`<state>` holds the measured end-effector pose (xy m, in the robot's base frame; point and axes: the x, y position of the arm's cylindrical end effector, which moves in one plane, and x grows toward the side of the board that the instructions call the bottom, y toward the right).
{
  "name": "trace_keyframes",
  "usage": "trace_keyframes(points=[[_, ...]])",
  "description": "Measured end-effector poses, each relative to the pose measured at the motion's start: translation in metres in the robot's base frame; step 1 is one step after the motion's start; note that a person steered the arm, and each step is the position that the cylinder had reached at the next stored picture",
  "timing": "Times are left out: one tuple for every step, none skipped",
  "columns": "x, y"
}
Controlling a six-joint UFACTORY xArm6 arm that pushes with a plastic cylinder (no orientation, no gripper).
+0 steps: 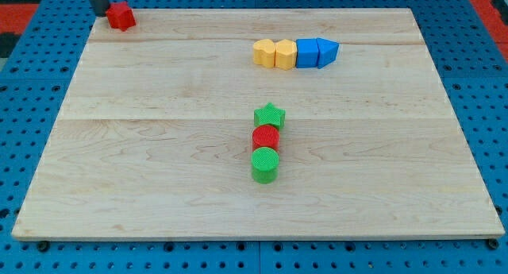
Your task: Push the red star diagonally towards the bottom right
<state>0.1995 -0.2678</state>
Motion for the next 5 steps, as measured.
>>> trace_keyframes(points=[[0.0, 0.016], [0.0, 0.03], [0.0, 0.047], [0.002, 0.062], [0.015, 0.073]])
